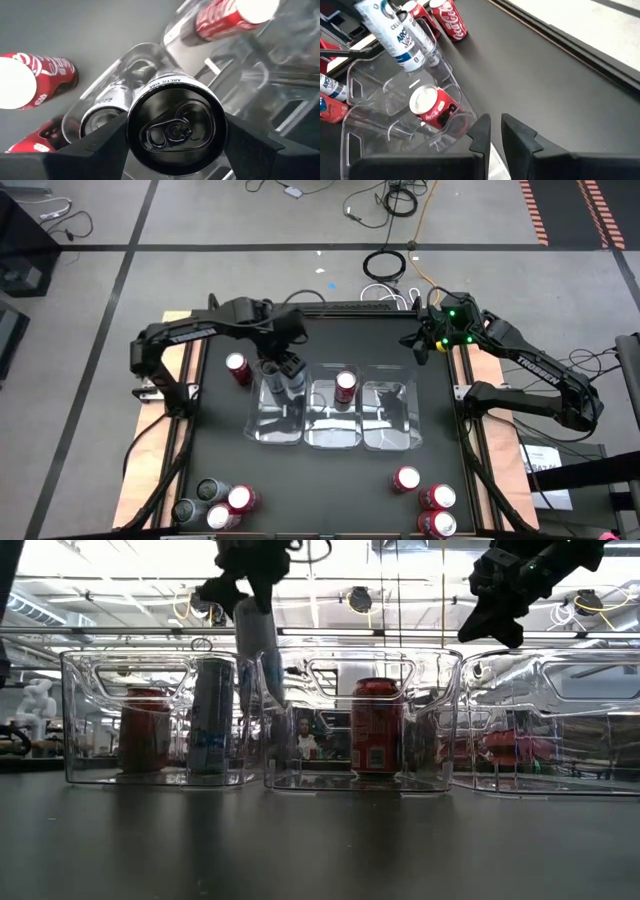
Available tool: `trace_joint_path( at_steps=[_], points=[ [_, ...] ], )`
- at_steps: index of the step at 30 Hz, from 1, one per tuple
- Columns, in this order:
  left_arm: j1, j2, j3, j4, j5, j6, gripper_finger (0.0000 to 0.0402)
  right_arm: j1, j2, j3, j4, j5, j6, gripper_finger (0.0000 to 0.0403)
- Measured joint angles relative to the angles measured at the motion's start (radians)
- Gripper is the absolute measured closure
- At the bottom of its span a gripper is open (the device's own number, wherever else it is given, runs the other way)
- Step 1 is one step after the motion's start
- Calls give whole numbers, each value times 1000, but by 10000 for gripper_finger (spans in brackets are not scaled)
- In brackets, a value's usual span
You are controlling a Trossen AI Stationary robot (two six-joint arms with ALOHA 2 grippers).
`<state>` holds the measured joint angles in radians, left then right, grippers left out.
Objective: Sort soda cans
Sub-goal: Put the white-blue soda can into the left transparent bin
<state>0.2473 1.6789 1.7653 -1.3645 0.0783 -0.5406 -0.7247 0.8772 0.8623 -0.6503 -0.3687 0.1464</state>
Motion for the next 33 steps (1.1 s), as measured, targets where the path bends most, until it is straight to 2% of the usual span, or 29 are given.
trace_joint_path(
  at_steps=[6, 13, 33],
  points=[
    [-3, 28, 0, -14, -20, -3, 121, 0, 0, 0, -14, 0, -2, 367],
    [-7, 70, 0, -28, -107, -4, 121, 0, 0, 0, -14, 0, -2, 367],
    [-52, 183, -1, 2, -137, -2, 121, 0, 0, 0, -15, 0, -2, 367]
  ],
)
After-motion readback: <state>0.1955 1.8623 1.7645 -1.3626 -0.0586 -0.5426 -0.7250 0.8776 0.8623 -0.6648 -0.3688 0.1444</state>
